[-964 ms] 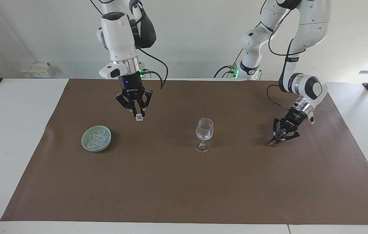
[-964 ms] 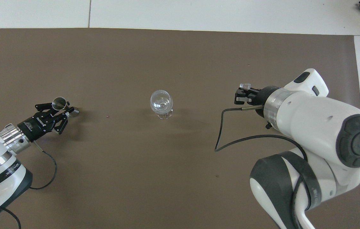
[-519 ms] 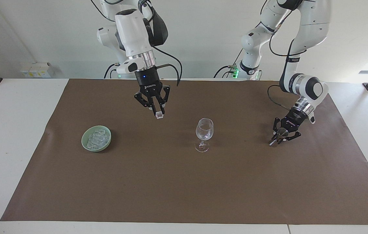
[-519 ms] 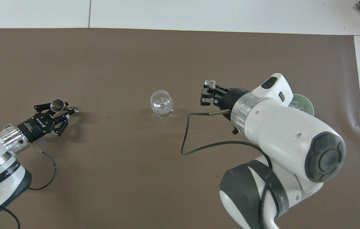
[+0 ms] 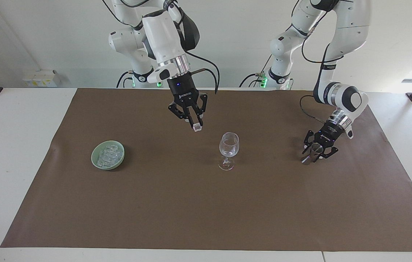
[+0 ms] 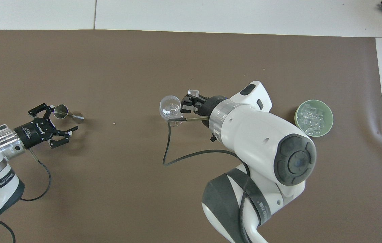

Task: Pour wine and add ice with both arms
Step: 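Carry the ice to the glass while the left gripper releases the jigger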

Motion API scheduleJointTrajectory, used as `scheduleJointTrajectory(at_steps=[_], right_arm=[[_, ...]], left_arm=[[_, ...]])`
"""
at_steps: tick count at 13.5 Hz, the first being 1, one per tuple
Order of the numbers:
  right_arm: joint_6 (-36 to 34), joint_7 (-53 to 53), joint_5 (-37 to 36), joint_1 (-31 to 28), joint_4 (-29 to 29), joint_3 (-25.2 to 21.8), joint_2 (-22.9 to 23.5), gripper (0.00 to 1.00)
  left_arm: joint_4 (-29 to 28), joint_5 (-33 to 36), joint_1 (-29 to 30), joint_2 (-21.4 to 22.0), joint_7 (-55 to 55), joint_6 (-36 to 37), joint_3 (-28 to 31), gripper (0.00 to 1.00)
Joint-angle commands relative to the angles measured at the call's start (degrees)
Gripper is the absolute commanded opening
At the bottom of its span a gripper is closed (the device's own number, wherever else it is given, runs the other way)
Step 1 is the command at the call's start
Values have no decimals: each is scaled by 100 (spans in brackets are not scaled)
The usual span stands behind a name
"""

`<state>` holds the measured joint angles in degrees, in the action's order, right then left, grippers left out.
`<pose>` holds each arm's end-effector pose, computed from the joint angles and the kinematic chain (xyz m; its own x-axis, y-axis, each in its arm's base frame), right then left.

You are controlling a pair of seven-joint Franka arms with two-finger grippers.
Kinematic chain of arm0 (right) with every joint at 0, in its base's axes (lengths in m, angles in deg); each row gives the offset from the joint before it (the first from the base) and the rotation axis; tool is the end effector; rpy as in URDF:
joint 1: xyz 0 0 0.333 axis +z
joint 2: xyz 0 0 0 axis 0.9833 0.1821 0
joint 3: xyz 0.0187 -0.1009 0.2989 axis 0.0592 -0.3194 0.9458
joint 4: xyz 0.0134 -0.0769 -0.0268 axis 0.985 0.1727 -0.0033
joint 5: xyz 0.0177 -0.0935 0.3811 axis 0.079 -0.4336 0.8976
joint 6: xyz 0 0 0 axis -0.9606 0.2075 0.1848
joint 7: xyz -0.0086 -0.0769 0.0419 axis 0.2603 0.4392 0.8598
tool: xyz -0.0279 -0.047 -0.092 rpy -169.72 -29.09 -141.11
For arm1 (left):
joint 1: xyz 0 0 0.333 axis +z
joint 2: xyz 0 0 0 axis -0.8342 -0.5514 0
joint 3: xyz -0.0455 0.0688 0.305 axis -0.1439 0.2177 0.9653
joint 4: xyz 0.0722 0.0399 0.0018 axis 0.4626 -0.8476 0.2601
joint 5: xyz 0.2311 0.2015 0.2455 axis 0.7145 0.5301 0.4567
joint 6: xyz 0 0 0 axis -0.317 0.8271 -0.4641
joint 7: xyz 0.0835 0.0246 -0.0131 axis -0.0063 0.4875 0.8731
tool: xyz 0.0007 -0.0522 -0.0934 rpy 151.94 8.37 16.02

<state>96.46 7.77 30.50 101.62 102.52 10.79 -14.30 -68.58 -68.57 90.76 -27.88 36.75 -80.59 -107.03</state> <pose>0.5310 0.3296 0.5217 0.8910 -0.1473 0.4294 0.0364 -0.9197 -0.3910 0.5129 0.0858 0.2567 -0.1684 0.4913 -0.8545 0.8610 0.4954 0.1151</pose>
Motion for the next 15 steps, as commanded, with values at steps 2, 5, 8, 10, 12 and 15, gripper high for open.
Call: scheduleJointTrajectory(at_steps=[2,5,8,10,12,15], right_arm=[[111,-217,46,152,-179,139,290,0],[199,-225,20,170,-179,139,361,0],[524,-225,-33,232,-205,131,537,0],[769,-313,-59,267,-205,139,694,0],[858,-304,-103,363,-205,122,783,0],[885,-313,-235,346,-205,122,792,18]], left_arm=[[381,1415,137,-43,-7,13,-1,100],[496,2735,23,298,-16,-249,-1,100],[505,3631,-118,624,-33,-321,-1,100],[610,4352,-127,809,-42,-251,-10,100],[794,4767,-127,880,-121,-85,-10,100],[1259,5189,-83,915,-734,547,-10,100]])
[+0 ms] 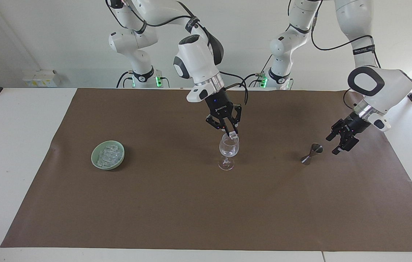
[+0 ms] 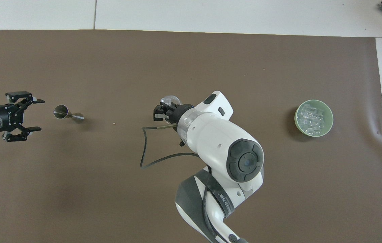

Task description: Pour wine and add ice with both arms

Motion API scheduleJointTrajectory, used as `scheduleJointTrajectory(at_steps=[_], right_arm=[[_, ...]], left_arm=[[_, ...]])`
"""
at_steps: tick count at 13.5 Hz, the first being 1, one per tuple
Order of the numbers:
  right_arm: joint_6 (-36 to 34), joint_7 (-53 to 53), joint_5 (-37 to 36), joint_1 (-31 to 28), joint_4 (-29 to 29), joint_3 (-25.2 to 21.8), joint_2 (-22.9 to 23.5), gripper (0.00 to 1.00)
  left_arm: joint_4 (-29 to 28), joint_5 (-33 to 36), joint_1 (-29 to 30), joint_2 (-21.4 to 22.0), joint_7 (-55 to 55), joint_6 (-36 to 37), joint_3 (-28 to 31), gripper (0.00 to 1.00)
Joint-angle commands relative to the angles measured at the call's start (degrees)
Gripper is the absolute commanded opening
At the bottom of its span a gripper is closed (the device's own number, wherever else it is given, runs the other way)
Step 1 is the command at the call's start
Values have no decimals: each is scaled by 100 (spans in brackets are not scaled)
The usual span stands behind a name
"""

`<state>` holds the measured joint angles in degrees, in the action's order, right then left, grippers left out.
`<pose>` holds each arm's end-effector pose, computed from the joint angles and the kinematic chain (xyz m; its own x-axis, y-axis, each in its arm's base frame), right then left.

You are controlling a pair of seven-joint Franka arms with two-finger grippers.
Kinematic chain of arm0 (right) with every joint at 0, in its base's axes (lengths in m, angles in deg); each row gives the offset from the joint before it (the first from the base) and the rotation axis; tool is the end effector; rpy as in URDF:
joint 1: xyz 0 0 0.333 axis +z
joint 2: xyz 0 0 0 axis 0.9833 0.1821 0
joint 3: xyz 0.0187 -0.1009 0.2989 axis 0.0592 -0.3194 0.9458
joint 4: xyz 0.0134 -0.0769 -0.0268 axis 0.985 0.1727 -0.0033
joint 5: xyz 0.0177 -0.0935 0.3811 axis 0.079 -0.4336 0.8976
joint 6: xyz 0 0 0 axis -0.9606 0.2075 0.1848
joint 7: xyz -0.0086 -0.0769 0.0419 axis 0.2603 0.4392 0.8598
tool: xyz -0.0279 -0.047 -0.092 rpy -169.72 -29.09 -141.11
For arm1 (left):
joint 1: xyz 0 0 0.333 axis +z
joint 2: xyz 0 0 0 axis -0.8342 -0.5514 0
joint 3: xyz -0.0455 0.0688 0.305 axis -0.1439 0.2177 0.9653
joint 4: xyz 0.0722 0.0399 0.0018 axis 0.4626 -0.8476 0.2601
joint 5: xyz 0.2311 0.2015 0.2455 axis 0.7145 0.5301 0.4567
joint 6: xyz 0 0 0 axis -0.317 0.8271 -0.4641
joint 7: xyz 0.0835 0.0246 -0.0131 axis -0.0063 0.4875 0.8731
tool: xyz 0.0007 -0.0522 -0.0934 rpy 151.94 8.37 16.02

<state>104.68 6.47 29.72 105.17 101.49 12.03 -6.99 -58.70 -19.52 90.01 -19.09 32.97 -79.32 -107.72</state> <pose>0.5279 0.3840 0.4701 0.8912 -0.1151 0.4387 0.0922 -0.9010 -0.4238 0.5523 0.0937 0.3903 0.4632 0.8373 -0.2905 0.8587 -0.3430 0.3807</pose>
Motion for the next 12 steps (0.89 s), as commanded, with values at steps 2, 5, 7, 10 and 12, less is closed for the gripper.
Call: scheduleJointTrajectory(at_steps=[2,5,7,10,12], right_arm=[[62,-183,-158,-9,-102,-2,69,24],[62,-174,-158,-17,-102,7,69,31],[62,-183,-158,-17,-102,7,69,32],[62,-183,-158,-26,-102,-2,69,35],[62,-201,-149,-35,-129,-2,69,42]], left_arm=[[510,617,27,62,-796,755,69,100],[748,1101,-52,211,-1377,1107,77,100],[879,1444,-279,360,-1535,1379,191,100],[1099,1743,-1454,650,-1966,1722,1295,100],[1484,2033,-2079,686,-2081,2151,1807,100]])
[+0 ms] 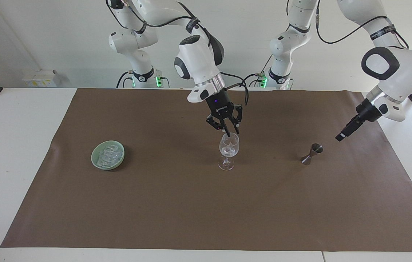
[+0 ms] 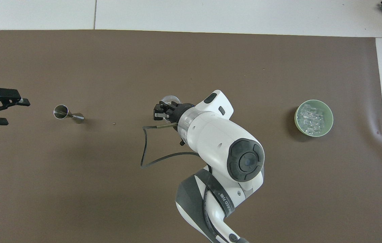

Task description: Pour wine and add ice with both arms

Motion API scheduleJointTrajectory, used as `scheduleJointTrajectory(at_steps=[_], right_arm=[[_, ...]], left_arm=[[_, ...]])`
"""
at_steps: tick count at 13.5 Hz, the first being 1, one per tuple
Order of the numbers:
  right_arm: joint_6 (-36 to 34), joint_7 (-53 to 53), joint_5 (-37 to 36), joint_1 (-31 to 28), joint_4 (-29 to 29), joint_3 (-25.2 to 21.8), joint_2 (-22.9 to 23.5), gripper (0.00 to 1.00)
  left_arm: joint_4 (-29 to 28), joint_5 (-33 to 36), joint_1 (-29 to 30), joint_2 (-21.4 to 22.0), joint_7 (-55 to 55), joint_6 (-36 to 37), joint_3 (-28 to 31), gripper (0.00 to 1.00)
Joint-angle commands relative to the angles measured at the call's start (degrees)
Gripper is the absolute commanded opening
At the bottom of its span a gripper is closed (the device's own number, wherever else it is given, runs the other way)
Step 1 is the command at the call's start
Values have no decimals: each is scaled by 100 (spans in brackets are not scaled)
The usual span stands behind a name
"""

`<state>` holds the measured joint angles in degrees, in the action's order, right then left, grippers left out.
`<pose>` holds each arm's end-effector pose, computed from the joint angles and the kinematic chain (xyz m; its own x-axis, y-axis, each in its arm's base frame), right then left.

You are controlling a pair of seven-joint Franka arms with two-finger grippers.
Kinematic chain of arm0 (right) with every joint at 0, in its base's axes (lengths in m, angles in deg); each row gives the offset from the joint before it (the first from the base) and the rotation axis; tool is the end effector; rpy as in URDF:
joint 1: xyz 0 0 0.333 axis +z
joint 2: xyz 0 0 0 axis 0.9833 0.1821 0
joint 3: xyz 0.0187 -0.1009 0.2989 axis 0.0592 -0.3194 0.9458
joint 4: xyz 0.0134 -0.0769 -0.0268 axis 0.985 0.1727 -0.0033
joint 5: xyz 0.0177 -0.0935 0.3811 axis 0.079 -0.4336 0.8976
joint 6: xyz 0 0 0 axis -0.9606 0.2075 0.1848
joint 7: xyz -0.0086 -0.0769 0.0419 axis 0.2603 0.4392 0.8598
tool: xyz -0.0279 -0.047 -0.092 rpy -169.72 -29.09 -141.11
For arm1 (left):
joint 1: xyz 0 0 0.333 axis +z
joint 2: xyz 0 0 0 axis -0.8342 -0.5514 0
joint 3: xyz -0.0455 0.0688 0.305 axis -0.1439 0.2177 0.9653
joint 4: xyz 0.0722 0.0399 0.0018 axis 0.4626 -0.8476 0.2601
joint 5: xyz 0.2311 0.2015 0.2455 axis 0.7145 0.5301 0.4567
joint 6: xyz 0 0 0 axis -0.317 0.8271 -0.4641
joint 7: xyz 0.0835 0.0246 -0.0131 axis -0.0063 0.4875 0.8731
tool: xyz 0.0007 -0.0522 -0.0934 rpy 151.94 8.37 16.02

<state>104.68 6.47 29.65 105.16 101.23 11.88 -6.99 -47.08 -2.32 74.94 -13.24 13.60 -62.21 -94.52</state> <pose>0.5295 0.3831 0.4723 0.8890 -0.1178 0.4425 0.0920 -0.9007 -0.4247 0.5536 0.0691 0.5103 0.8834 0.4681 -0.0203 0.4555 -0.8478 0.2715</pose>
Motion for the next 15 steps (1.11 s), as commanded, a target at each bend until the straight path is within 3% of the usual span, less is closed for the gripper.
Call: scheduleJointTrajectory(at_steps=[1,3,5,11,15], right_arm=[[62,-209,-142,-69,-120,12,60,49],[18,-209,-133,-174,-120,-5,-36,77],[-131,-209,-133,-376,29,3,-334,98],[-1842,-139,-142,-719,503,3,-1458,100],[-3335,-201,-133,-1209,504,-5,-1750,100]], left_arm=[[542,479,-801,101,-145,651,593,100],[912,708,-1101,110,-145,1003,629,100],[1080,1129,-1374,198,-241,1232,621,100],[1905,1755,-1524,216,-962,2242,234,100],[1976,1747,-1744,268,-1006,2700,243,100]])
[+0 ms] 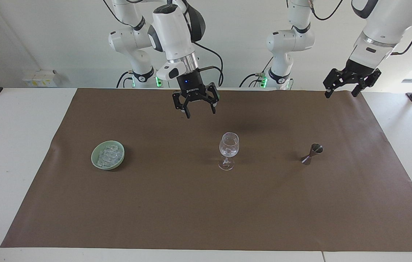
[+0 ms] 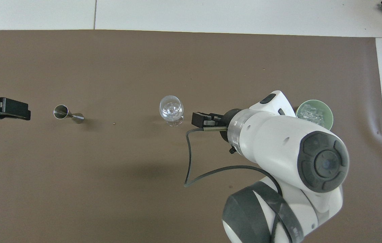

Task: Pour wine and add ice with both arms
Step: 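Move the right gripper back over the green ice bowl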

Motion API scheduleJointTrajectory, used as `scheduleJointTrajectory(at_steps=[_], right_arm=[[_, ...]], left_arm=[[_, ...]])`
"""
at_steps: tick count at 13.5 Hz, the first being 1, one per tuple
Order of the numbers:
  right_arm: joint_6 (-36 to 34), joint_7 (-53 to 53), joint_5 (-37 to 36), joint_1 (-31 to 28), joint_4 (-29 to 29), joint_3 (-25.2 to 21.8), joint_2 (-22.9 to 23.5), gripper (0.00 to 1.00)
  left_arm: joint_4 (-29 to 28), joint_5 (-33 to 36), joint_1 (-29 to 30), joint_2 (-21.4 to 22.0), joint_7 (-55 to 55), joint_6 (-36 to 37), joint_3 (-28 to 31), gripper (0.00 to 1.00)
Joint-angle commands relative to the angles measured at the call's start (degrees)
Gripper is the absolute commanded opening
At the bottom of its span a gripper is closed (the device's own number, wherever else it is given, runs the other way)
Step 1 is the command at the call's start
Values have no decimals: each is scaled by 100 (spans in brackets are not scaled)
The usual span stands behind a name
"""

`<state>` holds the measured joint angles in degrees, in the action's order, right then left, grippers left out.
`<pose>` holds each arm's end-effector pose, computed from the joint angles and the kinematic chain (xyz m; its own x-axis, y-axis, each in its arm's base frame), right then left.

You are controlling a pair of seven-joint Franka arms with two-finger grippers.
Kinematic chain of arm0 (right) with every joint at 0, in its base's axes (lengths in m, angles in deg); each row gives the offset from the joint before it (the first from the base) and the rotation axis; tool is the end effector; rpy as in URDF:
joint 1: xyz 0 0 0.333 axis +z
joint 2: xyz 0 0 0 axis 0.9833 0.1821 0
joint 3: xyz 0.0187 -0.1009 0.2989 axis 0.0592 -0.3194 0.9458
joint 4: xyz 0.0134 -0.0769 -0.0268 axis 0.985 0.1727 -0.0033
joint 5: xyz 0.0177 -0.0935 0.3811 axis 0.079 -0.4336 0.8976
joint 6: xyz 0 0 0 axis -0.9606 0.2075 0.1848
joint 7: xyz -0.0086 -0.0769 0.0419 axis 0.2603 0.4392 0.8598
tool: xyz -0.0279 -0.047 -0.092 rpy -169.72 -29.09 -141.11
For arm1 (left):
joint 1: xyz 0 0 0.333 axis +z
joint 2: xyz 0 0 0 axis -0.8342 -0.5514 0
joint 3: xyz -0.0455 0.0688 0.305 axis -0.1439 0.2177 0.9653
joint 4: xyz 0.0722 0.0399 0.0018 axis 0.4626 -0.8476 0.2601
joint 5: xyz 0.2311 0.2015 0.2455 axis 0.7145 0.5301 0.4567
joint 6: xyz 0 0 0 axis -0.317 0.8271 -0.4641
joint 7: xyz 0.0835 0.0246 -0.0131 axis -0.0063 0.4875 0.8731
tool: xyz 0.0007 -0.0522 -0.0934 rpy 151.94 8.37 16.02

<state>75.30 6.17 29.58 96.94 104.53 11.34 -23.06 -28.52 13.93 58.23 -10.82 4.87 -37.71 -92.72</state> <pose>0.5009 0.2744 0.5468 0.9552 -0.1510 0.2544 -0.0854 -0.9641 -0.2514 0.5229 -0.0562 0.6473 0.9997 -0.0226 -0.0054 -0.0226 -0.9997 -0.0010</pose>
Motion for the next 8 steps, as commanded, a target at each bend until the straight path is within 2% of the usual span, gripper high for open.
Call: scheduleJointTrajectory(at_steps=[1,3,4,6,8], right_arm=[[-758,-171,-126,-729,139,49,-143,100],[-1191,-65,-135,-1310,130,32,-152,100],[-1393,-65,-135,-1443,86,14,-152,100],[-1858,144,-222,-1793,-141,-12,-143,100],[-2281,960,-319,-2242,-571,-30,6,100]], left_arm=[[-158,105,-56,218,-150,-54,46,100],[-1298,96,-11,727,-142,-992,37,100],[-1364,52,6,747,-133,-1119,37,100],[-901,34,93,555,-194,-692,37,100],[-1003,8,138,597,-282,-707,37,100]])
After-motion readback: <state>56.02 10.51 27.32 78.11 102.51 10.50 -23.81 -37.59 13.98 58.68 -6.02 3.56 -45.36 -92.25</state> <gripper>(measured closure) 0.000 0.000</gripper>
